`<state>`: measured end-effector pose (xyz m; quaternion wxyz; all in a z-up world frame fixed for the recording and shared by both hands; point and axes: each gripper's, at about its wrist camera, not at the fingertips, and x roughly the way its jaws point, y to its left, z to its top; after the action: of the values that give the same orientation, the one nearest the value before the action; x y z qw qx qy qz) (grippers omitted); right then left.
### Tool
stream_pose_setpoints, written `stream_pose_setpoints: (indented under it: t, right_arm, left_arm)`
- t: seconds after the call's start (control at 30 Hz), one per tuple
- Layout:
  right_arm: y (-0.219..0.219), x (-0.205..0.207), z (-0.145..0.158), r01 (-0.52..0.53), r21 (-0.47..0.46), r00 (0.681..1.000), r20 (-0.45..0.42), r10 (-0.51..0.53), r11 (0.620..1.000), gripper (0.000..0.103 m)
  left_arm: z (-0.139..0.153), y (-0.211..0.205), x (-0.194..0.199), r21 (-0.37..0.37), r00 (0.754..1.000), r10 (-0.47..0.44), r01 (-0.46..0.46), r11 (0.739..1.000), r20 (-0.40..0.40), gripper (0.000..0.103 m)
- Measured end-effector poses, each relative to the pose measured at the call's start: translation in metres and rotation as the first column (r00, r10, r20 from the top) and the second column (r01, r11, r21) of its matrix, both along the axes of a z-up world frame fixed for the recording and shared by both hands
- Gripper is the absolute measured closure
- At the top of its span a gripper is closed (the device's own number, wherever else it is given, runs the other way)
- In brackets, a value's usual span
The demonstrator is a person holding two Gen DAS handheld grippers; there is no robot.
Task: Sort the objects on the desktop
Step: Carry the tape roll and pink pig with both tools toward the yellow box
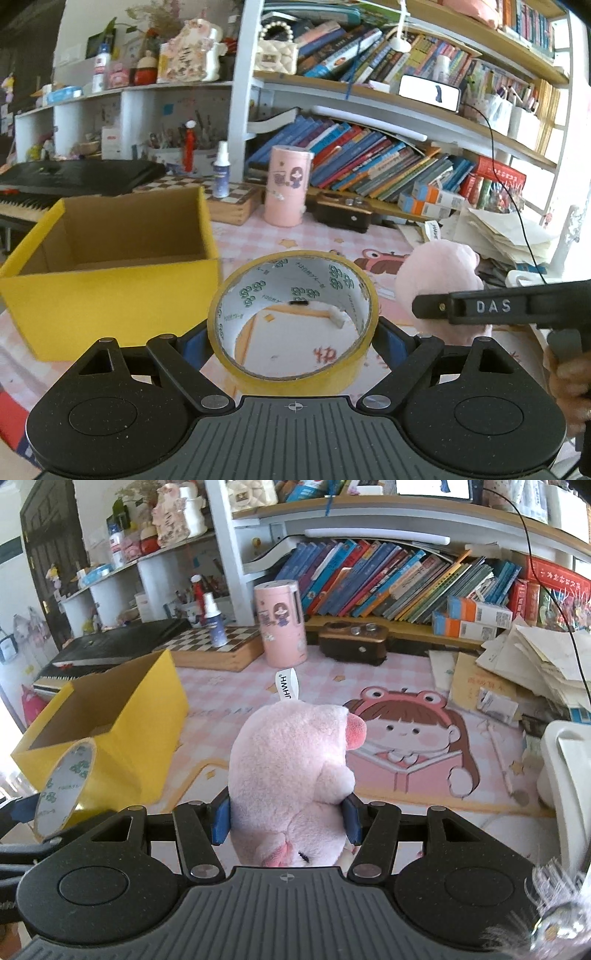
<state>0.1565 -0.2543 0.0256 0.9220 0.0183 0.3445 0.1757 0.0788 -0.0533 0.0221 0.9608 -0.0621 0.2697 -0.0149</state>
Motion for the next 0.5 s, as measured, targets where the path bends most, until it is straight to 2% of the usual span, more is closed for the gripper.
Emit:
stream_pose_setpoints:
  t: [0.5]
  right_arm:
    - [0.053, -0.078, 0.0, -0.014, -0.032, 1.0, -0.008, 0.014, 0.999, 0.049]
  left_arm:
    - [-0.003, 0.052, -0.057, 0.005, 0.999, 0.035, -0.035, 0.999, -0.031, 0.013]
